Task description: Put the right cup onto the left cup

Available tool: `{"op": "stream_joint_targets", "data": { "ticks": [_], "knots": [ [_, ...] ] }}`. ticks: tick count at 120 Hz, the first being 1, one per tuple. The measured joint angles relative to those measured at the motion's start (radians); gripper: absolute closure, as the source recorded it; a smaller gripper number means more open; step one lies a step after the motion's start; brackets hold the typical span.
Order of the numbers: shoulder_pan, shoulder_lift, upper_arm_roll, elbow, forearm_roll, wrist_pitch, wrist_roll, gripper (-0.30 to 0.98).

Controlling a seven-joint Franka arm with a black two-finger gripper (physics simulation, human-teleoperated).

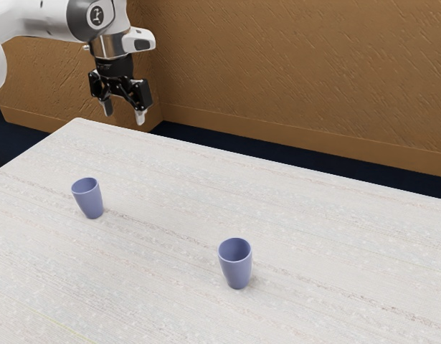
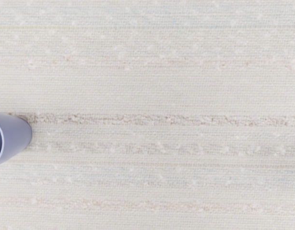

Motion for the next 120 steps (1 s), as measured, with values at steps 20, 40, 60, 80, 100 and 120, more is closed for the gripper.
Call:
{"op": "stream_joint_targets", "data": {
  "ticks": [20, 40, 60, 80, 100, 120],
  "knots": [
    [-0.001, 0.002, -0.002, 0.005, -0.002, -0.003, -0.006, 0.0],
    [-0.036, 0.033, -0.016, 0.001, -0.006, -0.004, -0.014, 0.0],
    [-0.115, 0.052, -0.023, -0.036, -0.012, -0.002, -0.035, 0.0],
    [-0.133, 0.05, -0.097, -0.088, -0.009, 0.021, -0.082, 0.0],
    [-0.139, 0.052, -0.181, -0.151, -0.004, 0.073, -0.138, 0.0],
    [-0.138, 0.054, -0.235, -0.228, -0.002, 0.147, -0.19, 0.0]
  ]
}}
